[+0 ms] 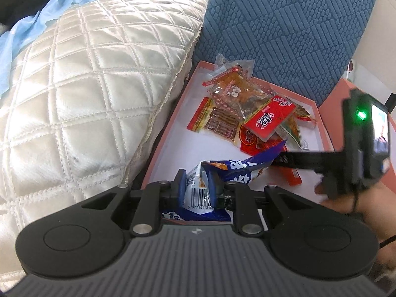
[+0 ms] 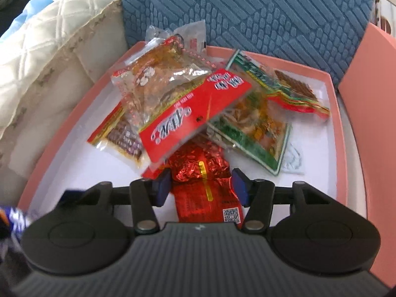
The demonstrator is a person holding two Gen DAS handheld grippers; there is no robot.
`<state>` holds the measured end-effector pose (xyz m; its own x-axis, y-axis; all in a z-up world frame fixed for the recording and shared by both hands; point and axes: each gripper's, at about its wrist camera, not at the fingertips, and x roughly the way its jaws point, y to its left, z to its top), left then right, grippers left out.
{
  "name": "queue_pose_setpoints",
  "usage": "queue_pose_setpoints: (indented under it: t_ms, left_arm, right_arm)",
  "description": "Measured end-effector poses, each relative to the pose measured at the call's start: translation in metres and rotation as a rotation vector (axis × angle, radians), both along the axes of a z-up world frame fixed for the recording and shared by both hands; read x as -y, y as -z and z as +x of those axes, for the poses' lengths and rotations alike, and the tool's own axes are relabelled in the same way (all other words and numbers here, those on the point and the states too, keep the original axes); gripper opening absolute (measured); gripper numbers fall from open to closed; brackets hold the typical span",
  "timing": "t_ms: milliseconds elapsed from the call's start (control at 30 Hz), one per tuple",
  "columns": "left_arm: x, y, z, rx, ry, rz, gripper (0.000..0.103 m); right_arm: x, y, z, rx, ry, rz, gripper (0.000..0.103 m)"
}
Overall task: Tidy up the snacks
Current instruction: 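Lift the blue bag with left gripper while right gripper lifts the red candy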
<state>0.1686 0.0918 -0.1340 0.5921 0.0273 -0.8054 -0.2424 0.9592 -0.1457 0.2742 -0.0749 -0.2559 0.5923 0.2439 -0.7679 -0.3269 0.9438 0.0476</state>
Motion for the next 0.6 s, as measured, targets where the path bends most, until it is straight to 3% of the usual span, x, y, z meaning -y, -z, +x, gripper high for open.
queue_pose_setpoints:
  t_ms: [367, 600]
  left_arm:
    - [0.008, -0.003, -0.006, 0.016, 0.009, 0.002, 0.022]
    - [0.012, -0.008, -0.012, 0.03, 0.008, 0.002, 0.022]
  right_arm:
    - [0.027, -0.02, -0.049, -0.071, -0.033, -0.006, 0.056]
    - [0.034, -0.033, -0.069, -0.053, -0.033, 0.01, 0.056]
